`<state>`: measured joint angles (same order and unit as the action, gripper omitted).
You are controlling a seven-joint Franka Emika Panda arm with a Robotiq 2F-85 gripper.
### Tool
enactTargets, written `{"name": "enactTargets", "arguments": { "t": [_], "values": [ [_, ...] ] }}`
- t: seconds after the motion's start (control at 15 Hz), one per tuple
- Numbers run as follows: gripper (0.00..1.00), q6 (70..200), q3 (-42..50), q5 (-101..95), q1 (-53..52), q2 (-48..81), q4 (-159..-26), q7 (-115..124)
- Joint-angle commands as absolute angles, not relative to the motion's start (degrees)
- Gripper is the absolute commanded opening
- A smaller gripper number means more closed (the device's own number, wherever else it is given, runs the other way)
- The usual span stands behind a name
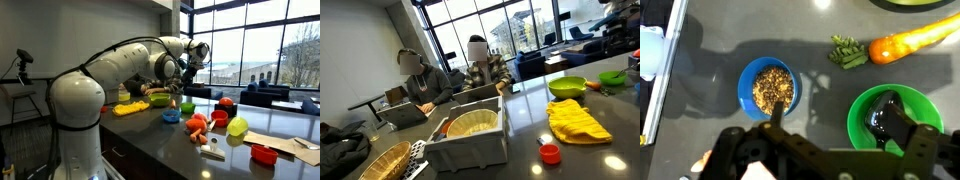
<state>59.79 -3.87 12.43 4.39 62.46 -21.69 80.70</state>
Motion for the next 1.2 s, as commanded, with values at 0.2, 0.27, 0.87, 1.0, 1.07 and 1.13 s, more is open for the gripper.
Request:
{"name": "enactTargets", "arguments": {
  "t": [0.2, 0.27, 0.87, 1.0, 1.07, 1.13],
  "values": [
    [1.00, 61.17, -3.40, 12.67, 3.22, 66.70, -19.78, 87.81],
    [1.00, 61.33, -3.43, 12.62, 3.15, 67.10, -19.75, 88.49],
    [1.00, 61.79, -1.97, 10.52, 2.83, 69.59, -19.77, 92.43],
    [1.00, 61.76, -1.64, 10.04, 2.92, 69.82, -19.85, 93.16],
    [1.00, 61.70, -1.50, 9.86, 2.93, 70.00, -19.80, 93.51],
    [1.00, 61.68, -1.38, 9.67, 2.85, 70.16, -19.78, 93.77]
  ]
}}
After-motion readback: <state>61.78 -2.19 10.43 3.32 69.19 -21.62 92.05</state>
